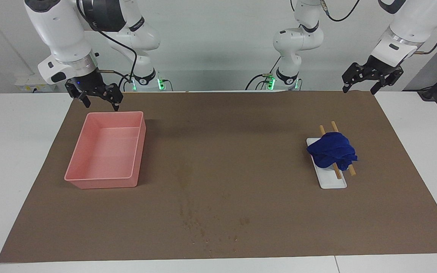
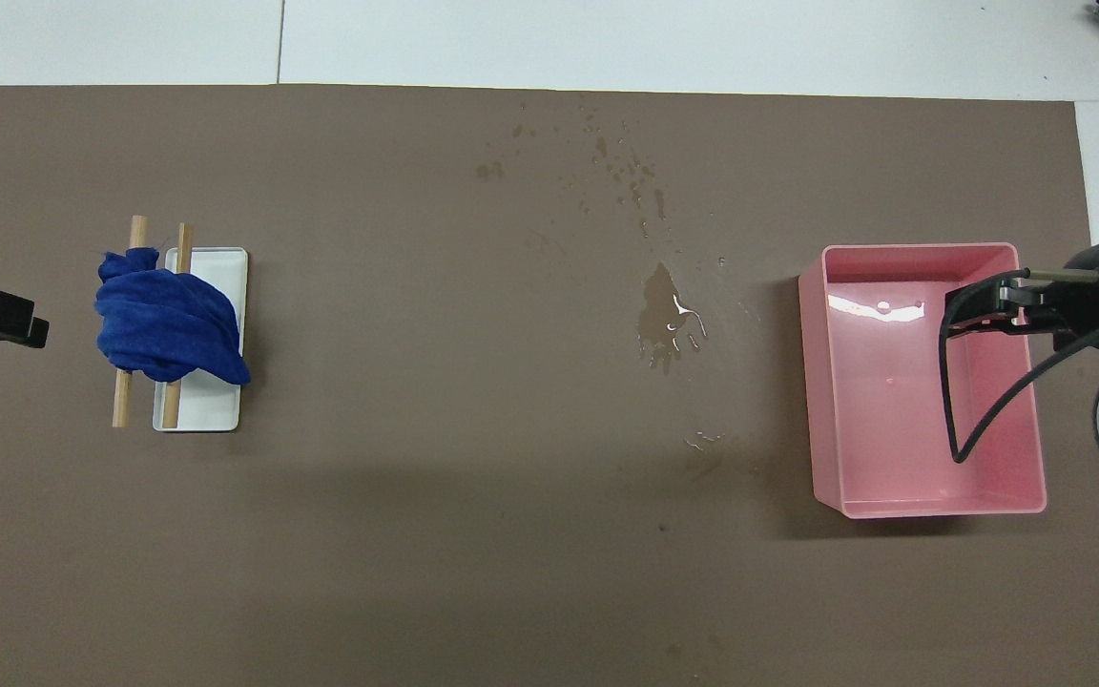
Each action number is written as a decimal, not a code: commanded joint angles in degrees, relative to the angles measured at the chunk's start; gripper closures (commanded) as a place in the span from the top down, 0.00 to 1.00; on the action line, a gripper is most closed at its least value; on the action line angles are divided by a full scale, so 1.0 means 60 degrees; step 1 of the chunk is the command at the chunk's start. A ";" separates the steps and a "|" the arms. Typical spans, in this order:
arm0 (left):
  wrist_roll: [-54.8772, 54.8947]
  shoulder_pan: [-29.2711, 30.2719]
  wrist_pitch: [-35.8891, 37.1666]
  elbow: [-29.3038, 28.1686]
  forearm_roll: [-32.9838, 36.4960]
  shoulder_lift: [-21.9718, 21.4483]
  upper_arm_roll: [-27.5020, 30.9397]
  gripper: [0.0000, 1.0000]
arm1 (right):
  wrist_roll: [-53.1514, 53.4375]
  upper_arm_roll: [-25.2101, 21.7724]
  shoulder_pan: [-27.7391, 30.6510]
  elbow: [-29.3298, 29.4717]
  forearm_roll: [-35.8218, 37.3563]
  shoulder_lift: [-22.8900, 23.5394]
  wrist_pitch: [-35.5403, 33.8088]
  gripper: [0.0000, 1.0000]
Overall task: Wipe water with towel using both arms
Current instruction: 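Reach the left gripper to the blue towel and grasp it, then lift the blue towel off the white tray with the left gripper, then carry the towel forward with the left gripper while the right gripper approaches, then grasp the towel with the right gripper and open the left gripper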
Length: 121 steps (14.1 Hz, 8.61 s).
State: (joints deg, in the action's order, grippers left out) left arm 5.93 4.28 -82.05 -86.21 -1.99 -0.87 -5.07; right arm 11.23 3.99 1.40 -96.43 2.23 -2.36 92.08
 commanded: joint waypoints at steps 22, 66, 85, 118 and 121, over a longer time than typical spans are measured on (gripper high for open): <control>-0.1205 0.0386 -0.8851 -0.5771 0.0507 -0.0164 -0.0020 1.00 | -0.0129 0.0125 0.0176 -0.0071 0.0141 -0.0090 -0.0010 1.00; -1.5527 0.0151 -0.3404 -0.1714 -0.4938 0.0248 -0.0738 0.00 | -0.0129 0.0125 0.0176 -0.0056 0.0141 -0.0090 -0.0010 1.00; -1.9753 -0.0317 -0.6071 -0.2726 -0.7491 -0.0060 -0.0752 0.00 | 0.0016 0.0140 0.0118 -0.0056 -0.0178 -0.0090 0.0062 1.00; -1.9782 -0.2134 -0.6789 -0.2784 -0.7696 -0.0470 -0.1631 0.00 | 1.4286 0.0257 -0.4262 0.1965 -0.5279 0.2826 0.5351 0.00; -1.9985 -0.2105 -0.6790 -0.2726 -0.7696 -0.0470 -0.1617 1.00 | 1.4271 0.0228 -0.4073 0.1922 -0.5235 0.2709 0.5351 0.00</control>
State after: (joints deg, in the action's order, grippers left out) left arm -113.48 -8.08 -122.44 -101.66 -47.15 -2.22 -15.46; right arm 96.02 5.34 -24.51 -85.22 -28.73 14.64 125.28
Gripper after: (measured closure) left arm 0.806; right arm 0.797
